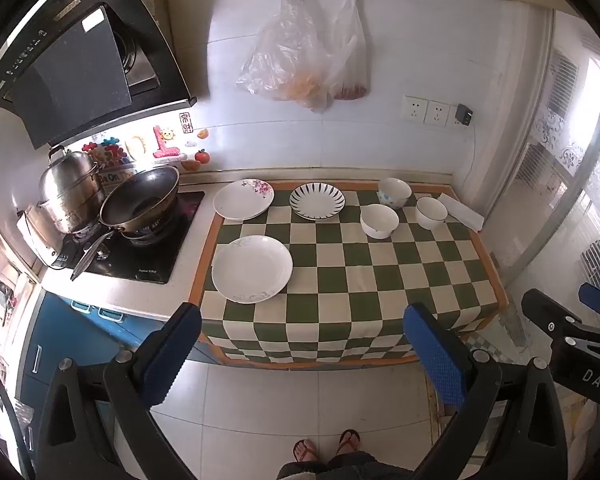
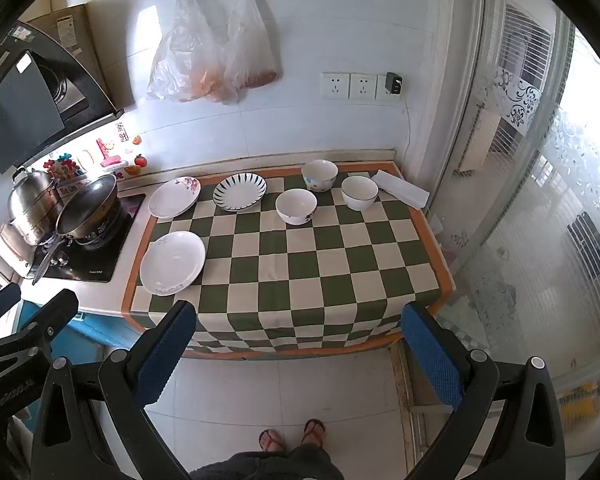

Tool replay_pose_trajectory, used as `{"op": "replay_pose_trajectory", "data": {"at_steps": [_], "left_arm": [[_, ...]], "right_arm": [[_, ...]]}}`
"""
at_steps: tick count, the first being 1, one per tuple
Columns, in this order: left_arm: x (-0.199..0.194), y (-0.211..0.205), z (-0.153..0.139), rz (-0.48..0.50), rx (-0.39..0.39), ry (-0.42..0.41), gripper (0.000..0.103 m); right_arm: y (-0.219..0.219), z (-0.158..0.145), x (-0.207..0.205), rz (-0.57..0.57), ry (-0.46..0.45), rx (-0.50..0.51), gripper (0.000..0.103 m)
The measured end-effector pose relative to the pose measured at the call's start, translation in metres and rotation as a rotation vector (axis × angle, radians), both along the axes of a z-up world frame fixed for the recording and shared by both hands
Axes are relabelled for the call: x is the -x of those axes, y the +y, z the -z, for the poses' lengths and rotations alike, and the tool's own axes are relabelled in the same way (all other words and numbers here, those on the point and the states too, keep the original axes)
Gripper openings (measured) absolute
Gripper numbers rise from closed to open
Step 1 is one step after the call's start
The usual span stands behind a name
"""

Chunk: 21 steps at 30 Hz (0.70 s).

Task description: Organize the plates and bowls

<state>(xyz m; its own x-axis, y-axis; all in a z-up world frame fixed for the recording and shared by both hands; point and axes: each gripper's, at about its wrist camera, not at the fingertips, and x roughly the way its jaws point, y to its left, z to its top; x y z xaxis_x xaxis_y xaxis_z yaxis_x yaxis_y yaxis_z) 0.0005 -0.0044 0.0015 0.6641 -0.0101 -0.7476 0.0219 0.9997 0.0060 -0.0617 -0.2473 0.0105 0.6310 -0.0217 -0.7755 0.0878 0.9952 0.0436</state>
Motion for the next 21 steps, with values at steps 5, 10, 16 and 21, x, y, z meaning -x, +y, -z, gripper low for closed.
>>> {"op": "replay_pose_trajectory", "data": {"at_steps": [5,10,16,21], "left_arm": [[0.0,-0.0005,-0.0003,-0.001,0.003,0.0,0.103],[0.0001,-0.0008,-0.0002,-0.002,0.003,-0.001,0.103],[-0.0002,-0.0022,-0.0002,-0.002,0.001,0.0,0.103],[0.0,-0.0013,-0.0003,-0.002,0.002,-0.002,0.103]], "right_arm": [[0.0004,0.0031,0.0043,-0.004,0.005,-0.004,0.103],[0.0015,0.0067,0.0013,0.001,0.005,-0.005,0.103],[0.0028,0.0041,0.0029,0.001,0.002,-0.007,0.103],[0.0031,0.0039,0.0006,0.002,0.006,-0.01,0.103]]}}
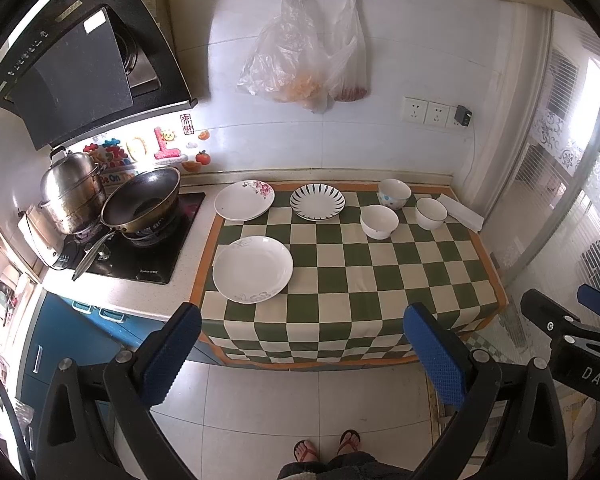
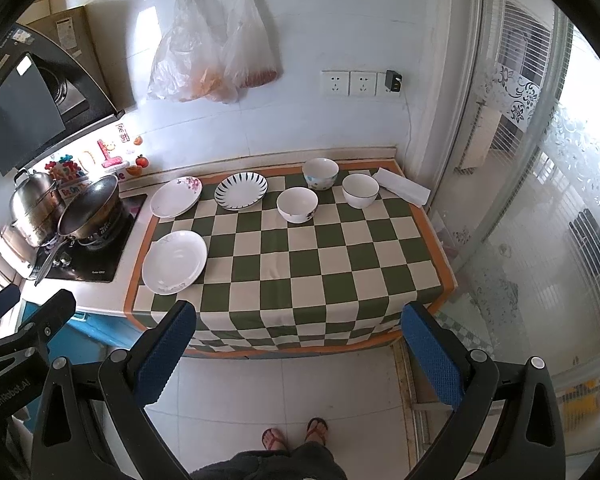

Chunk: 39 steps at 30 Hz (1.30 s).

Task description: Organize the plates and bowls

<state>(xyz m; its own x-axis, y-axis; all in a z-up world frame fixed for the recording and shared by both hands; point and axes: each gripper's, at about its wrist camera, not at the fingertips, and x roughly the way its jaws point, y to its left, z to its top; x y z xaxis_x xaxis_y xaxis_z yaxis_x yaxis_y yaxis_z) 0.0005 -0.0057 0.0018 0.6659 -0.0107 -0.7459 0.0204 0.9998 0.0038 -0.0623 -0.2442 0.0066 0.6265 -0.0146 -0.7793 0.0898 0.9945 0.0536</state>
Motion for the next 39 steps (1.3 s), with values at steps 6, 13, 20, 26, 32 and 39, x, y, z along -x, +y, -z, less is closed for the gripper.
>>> {"op": "replay_pose_trajectory", "data": {"at_steps": [6,13,20,26,32,39], "left_arm": [[0.0,0.0,0.0,-0.001,-0.002,0.0,0.103],[0.0,-0.001,0.0,0.001,0.001,-0.001,0.103],[0.004,0.003,-0.003,0.002,0.001,-0.002,0.103],[0.005,0.004,-0.004,0.0,-0.001,-0.006,0.103],[0.006,0.003,-0.005,-0.001,-0.002,-0.008,0.103],[0.007,0.003,-0.005,-0.001,-0.002,-0.007,0.103]], "right_arm": [[0.0,0.0,0.001,0.001,0.001,-0.004,0.103],[-0.004,0.0,0.003,0.0,0.0,-0.006,0.103],[-0.003,0.001,0.004,-0.002,0.001,-0.01,0.103],[-0.004,0.0,0.003,-0.004,-0.002,-0.014,0.103],[-0.005,0.0,0.002,-0.005,-0.003,-0.014,0.103],[-0.005,0.0,0.002,-0.004,-0.002,-0.013,0.103]]}}
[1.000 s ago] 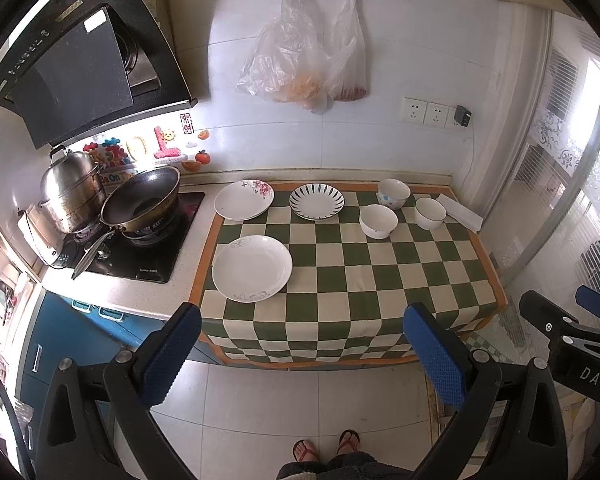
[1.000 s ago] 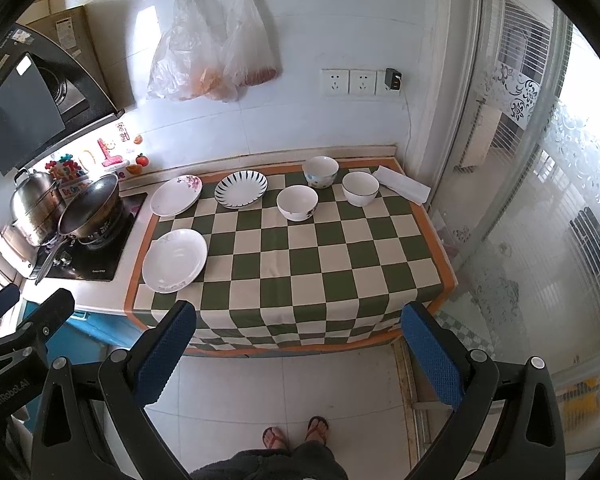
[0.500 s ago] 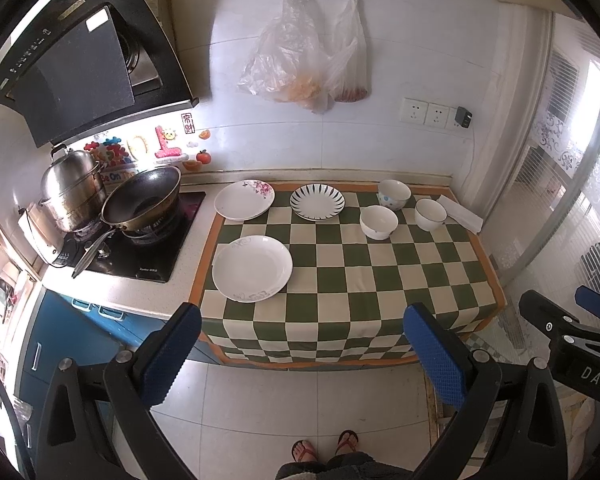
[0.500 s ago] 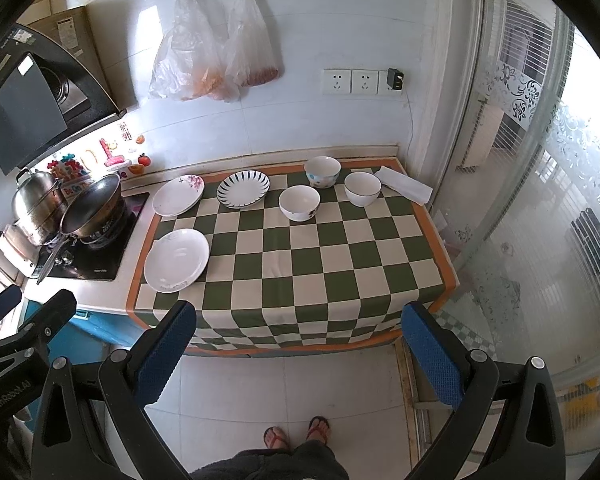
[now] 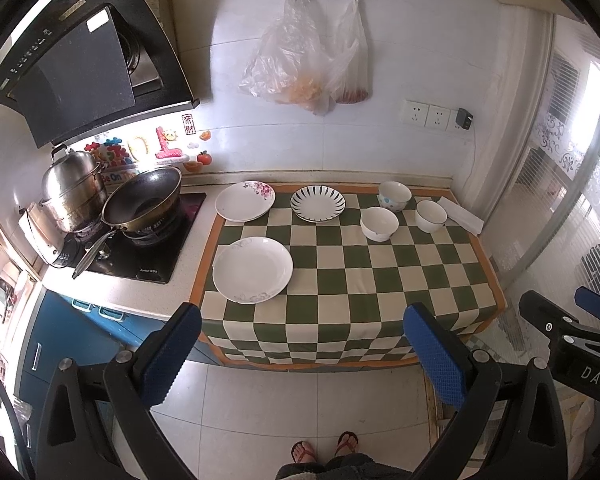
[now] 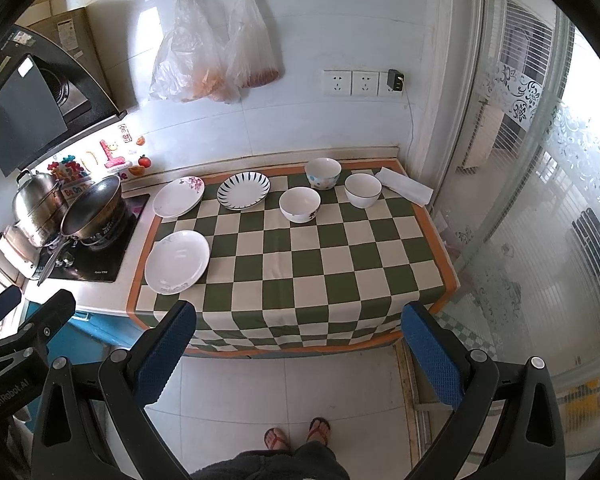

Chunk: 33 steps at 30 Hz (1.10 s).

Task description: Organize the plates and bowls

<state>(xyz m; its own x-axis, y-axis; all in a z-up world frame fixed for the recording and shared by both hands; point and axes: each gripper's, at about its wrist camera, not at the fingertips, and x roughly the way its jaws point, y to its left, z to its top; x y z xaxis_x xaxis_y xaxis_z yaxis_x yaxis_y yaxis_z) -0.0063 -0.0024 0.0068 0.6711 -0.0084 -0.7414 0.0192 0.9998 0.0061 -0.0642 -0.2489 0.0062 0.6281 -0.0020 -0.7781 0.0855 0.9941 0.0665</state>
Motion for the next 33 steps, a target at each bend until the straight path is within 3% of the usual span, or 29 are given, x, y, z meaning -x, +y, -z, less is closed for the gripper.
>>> {"op": "replay_pose_trajectory", "data": {"at_steps": [16,23,33], "left_arm": [[-0.017,-0.001,0.003,-0.032,-0.023,-0.019,0.103],[-0.041,-0.002,0.029,-0.086,-0.078,-0.053,0.103],[-0.093,0.023,0.08,-0.18,-0.105,-0.009,0.103]], "right_arm": [[0.004,0.007,-0.008,0.008,-0.022,0.009,0.103],[0.002,0.044,-0.046,-0.007,-0.016,0.004,0.103],[0.032,0.09,-0.117,-0.111,-0.006,-0.003,0.103]]}}
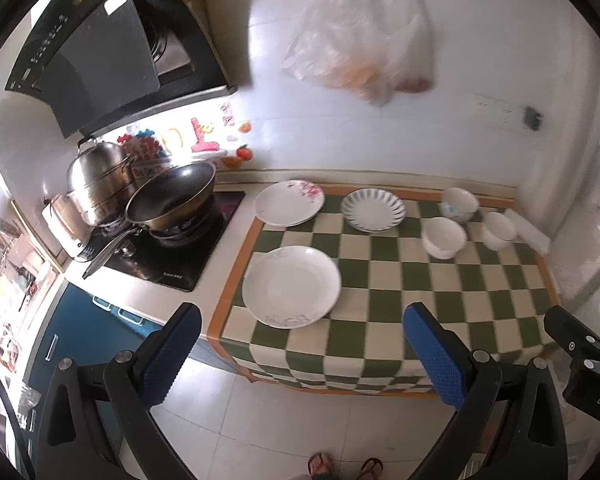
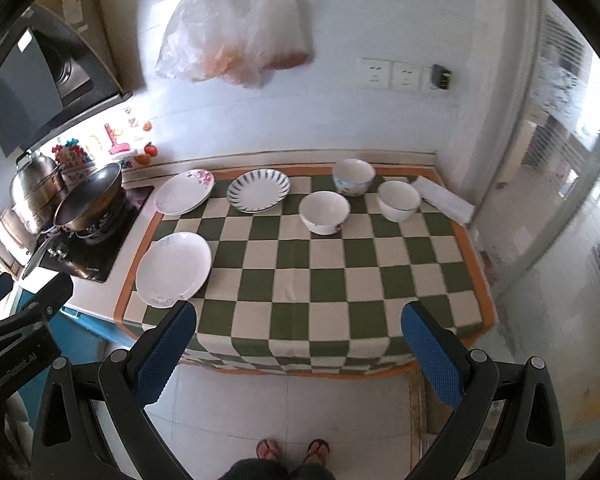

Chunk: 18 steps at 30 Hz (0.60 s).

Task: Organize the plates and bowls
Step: 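Reach both grippers to the grey-swirl white plate and close on its rim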

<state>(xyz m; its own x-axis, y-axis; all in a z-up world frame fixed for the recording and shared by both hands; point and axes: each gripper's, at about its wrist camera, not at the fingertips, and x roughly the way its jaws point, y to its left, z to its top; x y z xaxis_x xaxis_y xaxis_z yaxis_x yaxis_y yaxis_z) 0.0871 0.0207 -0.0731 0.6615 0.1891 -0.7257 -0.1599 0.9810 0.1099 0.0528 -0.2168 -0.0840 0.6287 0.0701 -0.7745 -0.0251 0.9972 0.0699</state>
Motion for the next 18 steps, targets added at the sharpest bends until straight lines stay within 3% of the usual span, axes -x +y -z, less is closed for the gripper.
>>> {"op": "replay_pose_trajectory", "data": {"at_steps": [7,18], "left_arm": [[-0.064,0.054,0.048,-0.042,0.0,0.063,0.103],[-0.185,0.137,0.151,0.037,0.017,0.243,0.103]], "right_arm": [[0.063,0.064,-0.082,-0.065,0.032,-0.011,0.103],[0.176,0.186,-0.204,-0.113,0.172,0.043,0.103]]}}
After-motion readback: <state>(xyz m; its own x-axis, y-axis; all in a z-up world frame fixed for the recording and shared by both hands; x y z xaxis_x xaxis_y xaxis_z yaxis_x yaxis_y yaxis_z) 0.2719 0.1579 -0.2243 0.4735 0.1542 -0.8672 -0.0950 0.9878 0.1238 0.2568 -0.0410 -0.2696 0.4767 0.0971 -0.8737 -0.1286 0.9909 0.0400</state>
